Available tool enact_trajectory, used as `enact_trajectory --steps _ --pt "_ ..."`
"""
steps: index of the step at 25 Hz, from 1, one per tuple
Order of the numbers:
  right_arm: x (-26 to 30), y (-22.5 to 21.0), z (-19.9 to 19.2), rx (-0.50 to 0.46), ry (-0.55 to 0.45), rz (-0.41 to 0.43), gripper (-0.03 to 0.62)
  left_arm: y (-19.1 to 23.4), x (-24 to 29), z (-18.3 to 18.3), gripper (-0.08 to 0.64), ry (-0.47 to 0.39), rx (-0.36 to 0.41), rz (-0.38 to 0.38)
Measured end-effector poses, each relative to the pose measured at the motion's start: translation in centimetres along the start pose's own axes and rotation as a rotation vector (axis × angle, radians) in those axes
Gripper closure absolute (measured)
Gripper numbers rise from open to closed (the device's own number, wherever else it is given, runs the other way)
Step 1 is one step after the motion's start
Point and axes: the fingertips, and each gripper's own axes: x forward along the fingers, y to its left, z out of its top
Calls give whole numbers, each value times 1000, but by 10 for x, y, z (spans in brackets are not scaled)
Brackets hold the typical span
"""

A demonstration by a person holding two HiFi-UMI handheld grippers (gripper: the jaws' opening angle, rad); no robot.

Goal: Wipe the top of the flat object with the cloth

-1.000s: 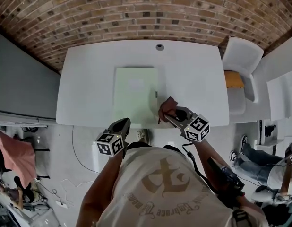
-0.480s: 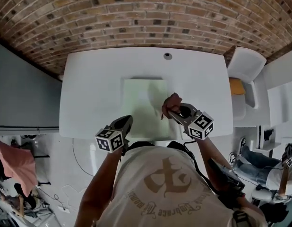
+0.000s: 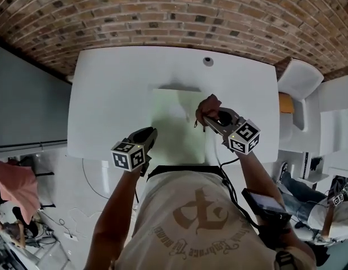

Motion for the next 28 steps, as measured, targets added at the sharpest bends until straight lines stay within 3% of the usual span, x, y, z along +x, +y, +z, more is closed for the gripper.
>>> enact_trajectory --steps 5,13,20,28 --pt "22 -25 15 -44 14 58 485 16 4 -8 546 34 2 83" --pt "71 -65 44 -157 73 175 485 23 9 -17 546 94 -78 137" --pt "133 -82 62 -256 139 274 483 37 22 -31 390 227 -142 134" --pt "195 -81 50 -293 296 406 483 47 42 -44 336 367 -212 105"
